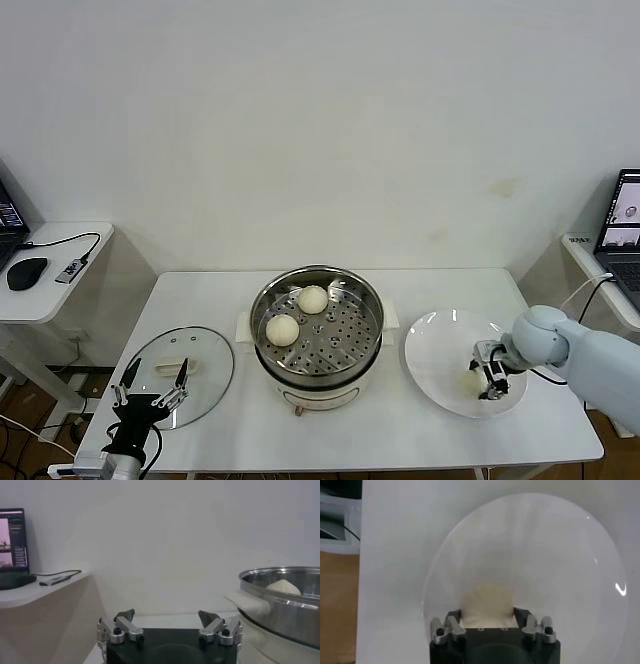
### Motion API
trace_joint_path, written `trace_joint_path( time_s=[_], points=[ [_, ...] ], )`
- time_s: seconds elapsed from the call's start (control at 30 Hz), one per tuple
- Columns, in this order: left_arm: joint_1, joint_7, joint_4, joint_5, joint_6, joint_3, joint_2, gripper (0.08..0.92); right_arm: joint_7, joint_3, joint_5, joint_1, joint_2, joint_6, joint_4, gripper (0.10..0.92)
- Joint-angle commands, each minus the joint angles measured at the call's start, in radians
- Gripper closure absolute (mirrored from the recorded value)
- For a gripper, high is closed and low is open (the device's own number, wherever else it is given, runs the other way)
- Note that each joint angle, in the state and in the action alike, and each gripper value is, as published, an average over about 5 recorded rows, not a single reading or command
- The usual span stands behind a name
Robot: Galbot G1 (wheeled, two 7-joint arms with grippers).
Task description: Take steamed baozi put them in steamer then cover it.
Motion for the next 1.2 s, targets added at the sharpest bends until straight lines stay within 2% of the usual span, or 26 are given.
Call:
trace_joint_path(
  time_s=[0.03, 0.37, 0.67, 1.0, 1.2],
  points=[
    [0.001, 0.0, -0.003, 0.0, 0.0, 0.0, 0.001, 0.177, -0.013, -0.035, 0.034, 0.09, 0.0, 0.001, 0.003, 0.455],
    [0.001, 0.001, -0.012, -0.003, 0.002, -0.001, 0.007, 0.177, -0.095, -0.192, 0.209, 0.551, -0.002, -0.005, 0.019, 0.463],
    [-0.003, 0.0, -0.02, -0.007, 0.004, 0.007, 0.013, 0.177, -0.087, -0.404, 0.357, 0.937, 0.142, 0.001, 0.056, 0.457],
    [0.004, -0.002, -0.03, -0.007, 0.003, -0.005, 0.006, 0.177, 0.014, -0.506, 0.489, 0.918, 0.34, 0.097, 0.16, 0.457],
    [0.012, -0.002, -0.04, -0.006, 0.004, -0.017, -0.002, 0.177, 0.046, -0.541, 0.434, 0.849, 0.443, 0.249, 0.135, 0.457]
  ],
)
